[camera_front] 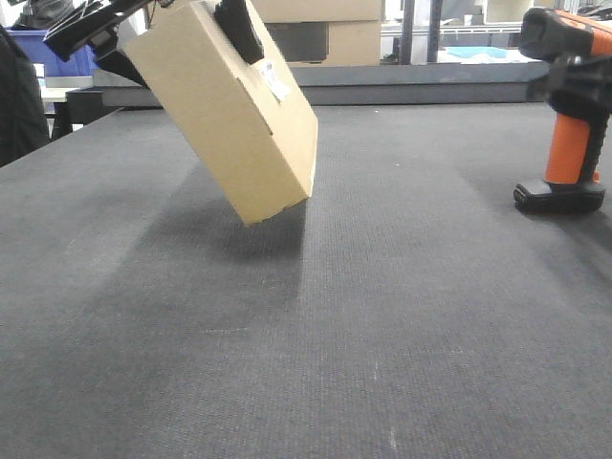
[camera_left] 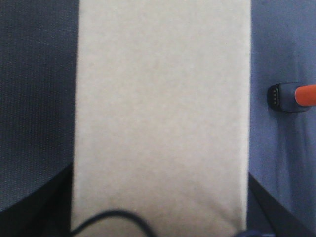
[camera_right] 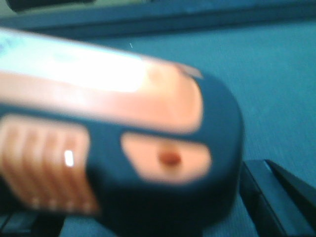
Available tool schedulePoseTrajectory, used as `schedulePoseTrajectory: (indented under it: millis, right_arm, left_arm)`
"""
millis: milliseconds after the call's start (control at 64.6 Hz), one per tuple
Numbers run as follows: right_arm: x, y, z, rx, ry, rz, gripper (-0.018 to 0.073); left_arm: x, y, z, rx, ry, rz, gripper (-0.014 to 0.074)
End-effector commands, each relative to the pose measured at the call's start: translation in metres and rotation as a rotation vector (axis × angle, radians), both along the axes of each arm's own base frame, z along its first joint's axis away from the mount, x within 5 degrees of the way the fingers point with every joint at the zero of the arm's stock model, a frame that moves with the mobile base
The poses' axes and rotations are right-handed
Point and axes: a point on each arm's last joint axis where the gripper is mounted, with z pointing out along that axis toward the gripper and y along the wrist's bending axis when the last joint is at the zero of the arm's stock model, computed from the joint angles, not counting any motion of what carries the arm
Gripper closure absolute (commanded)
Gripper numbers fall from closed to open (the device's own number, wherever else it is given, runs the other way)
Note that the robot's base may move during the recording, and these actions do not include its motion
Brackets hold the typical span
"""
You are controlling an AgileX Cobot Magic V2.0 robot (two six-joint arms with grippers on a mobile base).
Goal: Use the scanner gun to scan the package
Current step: 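Lower the box onto the table and open the left gripper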
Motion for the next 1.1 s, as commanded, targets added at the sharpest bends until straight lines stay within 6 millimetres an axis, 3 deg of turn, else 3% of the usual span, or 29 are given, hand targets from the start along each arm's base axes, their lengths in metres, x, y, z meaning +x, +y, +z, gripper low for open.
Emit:
schedulePoseTrajectory:
  millis: [0, 201, 310, 511, 650, 774, 898, 1083]
  right_arm:
    - [-0.002, -0.001, 0.008, -0.002, -0.006, -0.006, -0.001]
    - [-0.01, 0.002, 0.021, -0.034, -0.043, 0.031, -0.001]
    - [-0.025, 0.002, 0.016, -0.034, -0.018, 0.032, -0.001]
    - [-0.062, 0.004, 0.004, -0.027, -0.003, 0.047, -0.001]
    - [-0.086, 0.004, -0.003, -0.026, 0.019, 0.049, -0.001]
    - [-0.108, 0.004, -0.001, -0.027, 0.011, 0.051, -0.001]
    - [-0.128, 0.005, 0.003, -0.034, -0.008, 0.054, -0.001]
    - [-0.143, 0.003, 0.008, -0.053, 0.014, 0.039, -0.001]
  left_arm:
    - [0.001, -0.002, 0.003, -0.016, -0.022, 0.004, 0.0707]
    - [0.001, -0.001, 0.003, 0.006, -0.032, 0.002, 0.0707]
    - [0.003, 0.006, 0.003, 0.04, -0.04, 0.01, 0.0707]
    - [0.008, 0.051, 0.01, 0.082, -0.016, 0.106, 0.0707]
    - [0.006, 0.086, 0.005, 0.279, 0.044, 0.131, 0.0707]
    - [0.005, 0.103, 0.003, 0.485, 0.049, 0.124, 0.0707]
    - [0.008, 0.109, 0.004, 0.559, 0.017, 0.122, 0.0707]
    - [0.015, 0.108, -0.014, 0.575, 0.086, 0.109, 0.0707]
